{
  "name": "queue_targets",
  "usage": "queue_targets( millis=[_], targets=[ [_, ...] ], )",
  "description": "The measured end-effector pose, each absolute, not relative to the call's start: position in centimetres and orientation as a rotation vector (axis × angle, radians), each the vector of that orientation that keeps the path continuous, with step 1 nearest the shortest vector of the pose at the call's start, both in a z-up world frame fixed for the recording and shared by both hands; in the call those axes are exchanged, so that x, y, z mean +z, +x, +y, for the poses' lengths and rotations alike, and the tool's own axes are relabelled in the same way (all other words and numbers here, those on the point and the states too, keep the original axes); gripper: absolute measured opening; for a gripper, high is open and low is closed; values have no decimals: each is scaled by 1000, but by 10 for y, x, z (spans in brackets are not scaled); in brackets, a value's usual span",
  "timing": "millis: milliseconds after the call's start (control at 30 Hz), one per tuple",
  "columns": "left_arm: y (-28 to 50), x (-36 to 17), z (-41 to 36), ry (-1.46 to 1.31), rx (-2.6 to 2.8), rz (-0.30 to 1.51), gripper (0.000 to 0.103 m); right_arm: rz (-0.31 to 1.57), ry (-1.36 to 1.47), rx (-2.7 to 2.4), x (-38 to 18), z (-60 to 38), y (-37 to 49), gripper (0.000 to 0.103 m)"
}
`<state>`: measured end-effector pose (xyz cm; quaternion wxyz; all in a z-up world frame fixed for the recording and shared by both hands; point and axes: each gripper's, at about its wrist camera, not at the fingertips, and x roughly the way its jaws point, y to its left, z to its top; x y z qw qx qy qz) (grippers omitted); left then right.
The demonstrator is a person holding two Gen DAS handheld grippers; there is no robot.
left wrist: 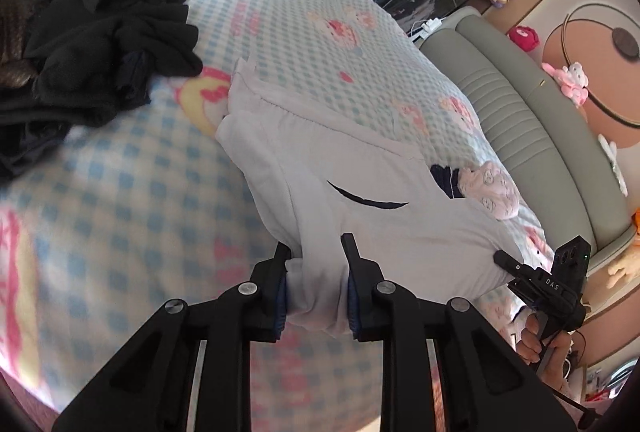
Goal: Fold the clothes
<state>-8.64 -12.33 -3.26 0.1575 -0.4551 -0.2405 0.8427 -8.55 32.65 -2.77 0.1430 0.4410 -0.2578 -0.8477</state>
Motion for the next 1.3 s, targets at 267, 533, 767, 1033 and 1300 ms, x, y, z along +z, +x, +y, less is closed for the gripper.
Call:
queue_targets(
  millis=[267,533,767,1033,1300],
  targets=[
    [-34,-85,-149,-1575,2530,-599,35,-945,1523,-2378,-87,366,-41,39],
    [4,-75,-175,-1404,2595,-740,33,-746,1384,-2555,-37,366,-27,54],
    [-8,-101,-144,-1485,2505,-728,34,-621,1516,-2518,-70,327,-31,58],
    [-1,-75,-141,-1476,2757,-560,31,-635,1574,-2605,-70,364,-18,52],
    [-28,-64,-87,-1263,2610,-439,43,-418,1465,-2587,-56,314,-29,55]
  ],
)
